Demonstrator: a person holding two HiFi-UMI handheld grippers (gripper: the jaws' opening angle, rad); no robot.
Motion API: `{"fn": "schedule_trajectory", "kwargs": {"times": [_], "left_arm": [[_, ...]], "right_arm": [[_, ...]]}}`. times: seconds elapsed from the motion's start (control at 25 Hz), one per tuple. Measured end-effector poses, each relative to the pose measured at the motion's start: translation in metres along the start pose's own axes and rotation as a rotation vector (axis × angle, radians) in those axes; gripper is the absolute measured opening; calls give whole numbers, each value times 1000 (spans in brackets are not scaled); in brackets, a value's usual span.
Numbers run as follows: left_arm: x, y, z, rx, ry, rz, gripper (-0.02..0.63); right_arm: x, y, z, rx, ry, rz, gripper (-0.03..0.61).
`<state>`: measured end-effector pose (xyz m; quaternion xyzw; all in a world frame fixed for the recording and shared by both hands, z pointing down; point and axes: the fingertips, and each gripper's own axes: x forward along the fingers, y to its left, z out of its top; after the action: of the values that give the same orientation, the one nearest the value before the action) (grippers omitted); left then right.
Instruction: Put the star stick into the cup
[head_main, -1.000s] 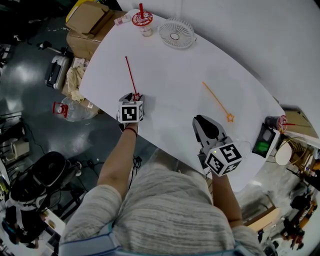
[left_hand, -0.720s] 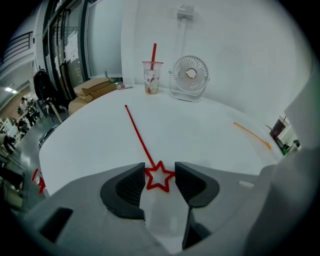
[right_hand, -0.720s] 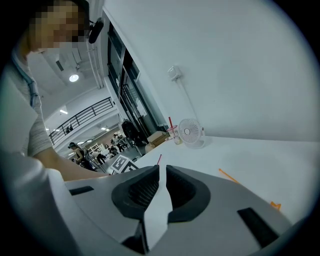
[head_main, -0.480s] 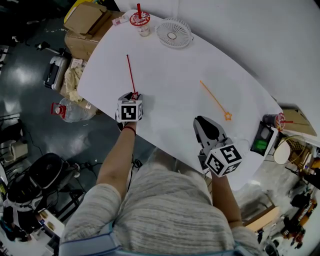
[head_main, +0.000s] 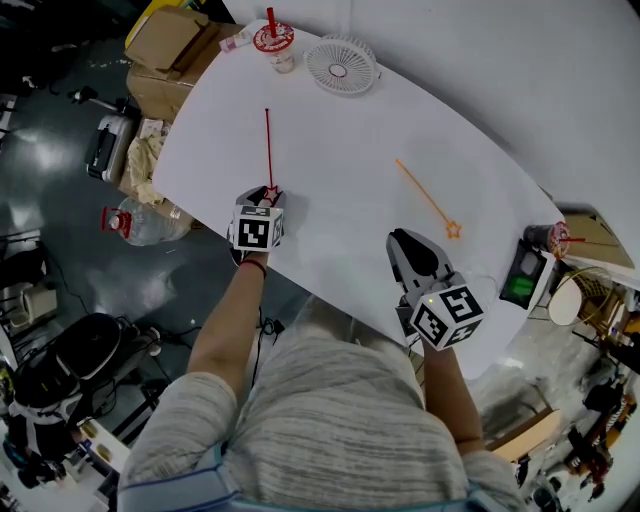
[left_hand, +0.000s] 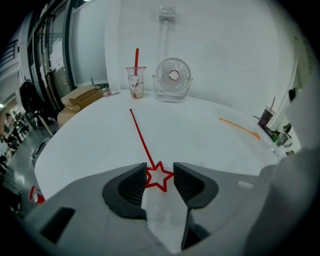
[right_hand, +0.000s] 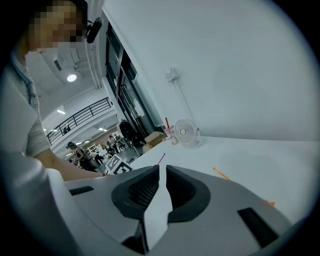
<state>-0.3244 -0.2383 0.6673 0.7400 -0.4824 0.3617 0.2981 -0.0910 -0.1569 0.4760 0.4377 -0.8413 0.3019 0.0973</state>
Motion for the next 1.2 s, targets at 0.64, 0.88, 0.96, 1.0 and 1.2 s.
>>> {"fn": "schedule_trajectory", "kwargs": {"times": [0.64,0.88,0.96,1.0,1.2], "left_arm": [[-4,-43,3,78,-10,-70,14],[-5,-34,4,80,-11,-51,14],[-6,-31,5,78,-14,-44,14],[-6,-29,6,79,-15,-41,14],[-8,-18,12,80,-24,-26,14]], "right_arm": [[-10,-14,-5,3,-1,-9,11],[-11,-15,-5,4,-1,-14,12],[-10,-15,-5,4,0,-11,12],[-10,-15,-5,4,1,-10,11],[-6,-12,-4,2,2,-3,11]]}}
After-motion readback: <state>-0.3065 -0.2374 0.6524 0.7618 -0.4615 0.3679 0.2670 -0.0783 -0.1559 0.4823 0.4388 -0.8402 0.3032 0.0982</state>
